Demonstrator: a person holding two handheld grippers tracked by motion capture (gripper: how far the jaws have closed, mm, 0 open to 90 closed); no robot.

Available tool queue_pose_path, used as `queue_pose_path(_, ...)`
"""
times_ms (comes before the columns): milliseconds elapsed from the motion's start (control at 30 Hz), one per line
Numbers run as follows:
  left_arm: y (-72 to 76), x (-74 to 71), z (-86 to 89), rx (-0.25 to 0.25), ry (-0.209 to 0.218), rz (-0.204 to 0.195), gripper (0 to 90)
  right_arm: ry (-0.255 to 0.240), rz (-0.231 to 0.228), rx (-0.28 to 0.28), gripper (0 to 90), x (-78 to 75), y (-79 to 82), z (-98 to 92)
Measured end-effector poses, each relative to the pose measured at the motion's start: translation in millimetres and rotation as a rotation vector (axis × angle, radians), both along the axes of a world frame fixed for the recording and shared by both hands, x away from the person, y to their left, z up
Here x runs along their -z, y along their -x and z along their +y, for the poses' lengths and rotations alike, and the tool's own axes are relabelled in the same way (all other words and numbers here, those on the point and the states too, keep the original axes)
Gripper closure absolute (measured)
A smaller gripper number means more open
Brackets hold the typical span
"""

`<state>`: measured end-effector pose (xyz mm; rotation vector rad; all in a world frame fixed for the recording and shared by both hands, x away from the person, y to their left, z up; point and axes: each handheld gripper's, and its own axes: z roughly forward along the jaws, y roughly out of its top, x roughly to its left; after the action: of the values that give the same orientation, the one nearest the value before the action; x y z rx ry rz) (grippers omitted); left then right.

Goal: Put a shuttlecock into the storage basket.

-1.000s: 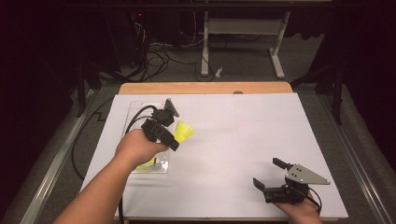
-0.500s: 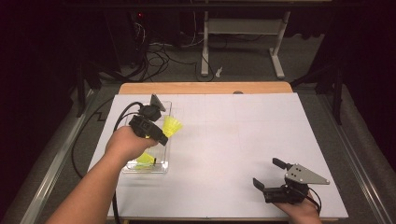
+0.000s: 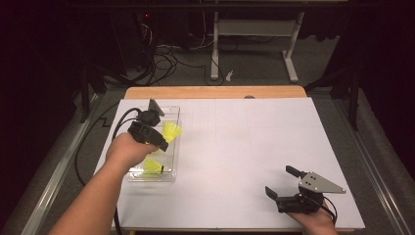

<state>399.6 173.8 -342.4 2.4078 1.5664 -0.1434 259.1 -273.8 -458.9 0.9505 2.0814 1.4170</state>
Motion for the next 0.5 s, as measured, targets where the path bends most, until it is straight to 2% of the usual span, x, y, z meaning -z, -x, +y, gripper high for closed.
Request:
queue_pose_path(267,-3.4,6.0,7.4,-0.035,-0.008,-0.001,65.4,0.000,0.000,-0.002,0.1,0.0,-0.1,-0.1)
queue_pose_path(500,-6.9,10.3,6.6,-0.051,-0.012,0.005,65.4,-0.001,0.001,-0.002,0.1,0.0,-0.1,-0.4)
